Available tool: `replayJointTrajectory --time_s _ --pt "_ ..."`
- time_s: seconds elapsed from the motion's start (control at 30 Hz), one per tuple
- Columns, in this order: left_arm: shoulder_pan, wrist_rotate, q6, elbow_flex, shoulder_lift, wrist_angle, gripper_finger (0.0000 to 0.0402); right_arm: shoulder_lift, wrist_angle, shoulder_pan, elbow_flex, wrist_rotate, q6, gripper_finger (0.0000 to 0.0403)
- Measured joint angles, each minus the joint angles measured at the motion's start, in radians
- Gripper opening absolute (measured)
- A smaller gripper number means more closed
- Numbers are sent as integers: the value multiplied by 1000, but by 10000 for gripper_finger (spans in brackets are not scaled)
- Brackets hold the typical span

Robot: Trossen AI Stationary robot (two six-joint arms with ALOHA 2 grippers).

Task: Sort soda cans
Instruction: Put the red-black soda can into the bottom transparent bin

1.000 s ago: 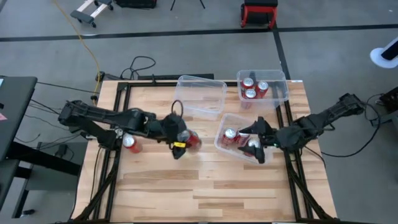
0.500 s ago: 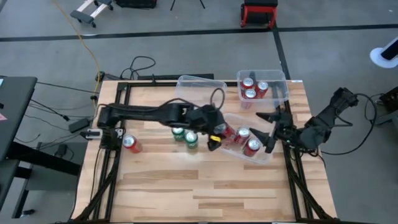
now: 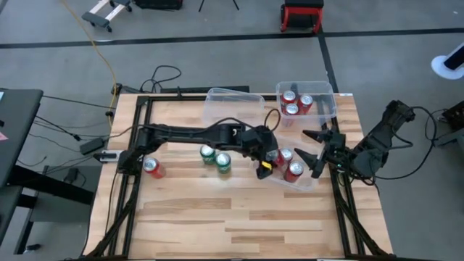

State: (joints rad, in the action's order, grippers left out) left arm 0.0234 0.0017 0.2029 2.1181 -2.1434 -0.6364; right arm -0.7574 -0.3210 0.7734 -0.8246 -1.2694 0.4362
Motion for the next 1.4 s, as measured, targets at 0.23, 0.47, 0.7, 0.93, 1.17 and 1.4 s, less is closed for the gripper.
replayJointTrajectory --time_s 0.23,0.47,0.7,0.93,1.17,1.4 --pt "25 20 -105 -1 -3 4 297 0 0 0 0 0 1 388" --pt "10 35 -137 -29 -1 -37 297 -1 1 0 0 0 8 388" --pt "1 43 -142 -31 -2 -61 297 -2 1 -3 0 1 9 388" --pt "-6 42 -146 -31 -2 -49 297 -2 1 -3 0 1 11 388" --pt "-7 46 -145 -31 -54 -31 320 -2 0 -3 0 1 10 388" --pt "-13 46 -149 -31 -86 15 324 -10 -6 -3 1 3 8 388"
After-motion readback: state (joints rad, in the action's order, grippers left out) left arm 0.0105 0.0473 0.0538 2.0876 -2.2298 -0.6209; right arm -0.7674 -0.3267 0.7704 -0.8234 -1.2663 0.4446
